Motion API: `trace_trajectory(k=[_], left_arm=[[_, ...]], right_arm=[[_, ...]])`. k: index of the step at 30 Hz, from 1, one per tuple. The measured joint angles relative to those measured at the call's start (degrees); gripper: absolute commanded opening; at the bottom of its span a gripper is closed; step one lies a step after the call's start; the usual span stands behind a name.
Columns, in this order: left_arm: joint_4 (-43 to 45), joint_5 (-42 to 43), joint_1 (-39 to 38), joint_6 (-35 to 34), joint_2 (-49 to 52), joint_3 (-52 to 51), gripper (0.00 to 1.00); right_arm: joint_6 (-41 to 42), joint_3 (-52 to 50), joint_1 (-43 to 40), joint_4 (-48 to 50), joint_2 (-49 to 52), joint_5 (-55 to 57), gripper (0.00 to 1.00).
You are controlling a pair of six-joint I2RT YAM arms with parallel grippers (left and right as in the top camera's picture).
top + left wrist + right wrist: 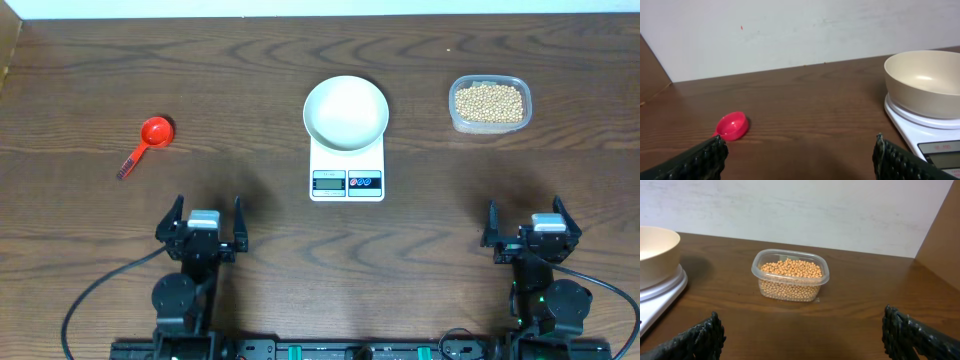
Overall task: Scoop item into bowl and weigh 50g on scale
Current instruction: 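Move the left gripper forward over the red scoop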
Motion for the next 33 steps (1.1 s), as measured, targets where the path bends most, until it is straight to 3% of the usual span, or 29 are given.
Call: trace_trajectory(k=[7, 15, 25, 29, 33], left_arm=[[-0.90, 0.00, 0.42, 0.52, 18.21, 13.49, 0.95], [-10.91, 1.44, 2.56, 1.79, 45.24, 35.78, 0.95], [-26.75, 18.75, 15.28, 1.99, 74.44, 65.18, 0.95], [-27.47, 22.14, 18.64, 3.32, 79.58, 68.96, 0.95], [-28.02, 23.56, 20.90, 9.33, 82.73, 69.11, 0.95]], right_arm=[[0.00, 0.00, 0.00, -0.02, 0.02, 0.02, 0.99], [0.00, 0.00, 0.00, -0.02, 0.02, 0.02, 0.99], [0.00, 0.00, 0.00, -0.02, 0.02, 0.04, 0.99], [0.00, 0.00, 0.00, -0.02, 0.02, 0.04, 0.99], [0.00, 0.00, 0.00, -0.02, 0.02, 0.04, 0.99]])
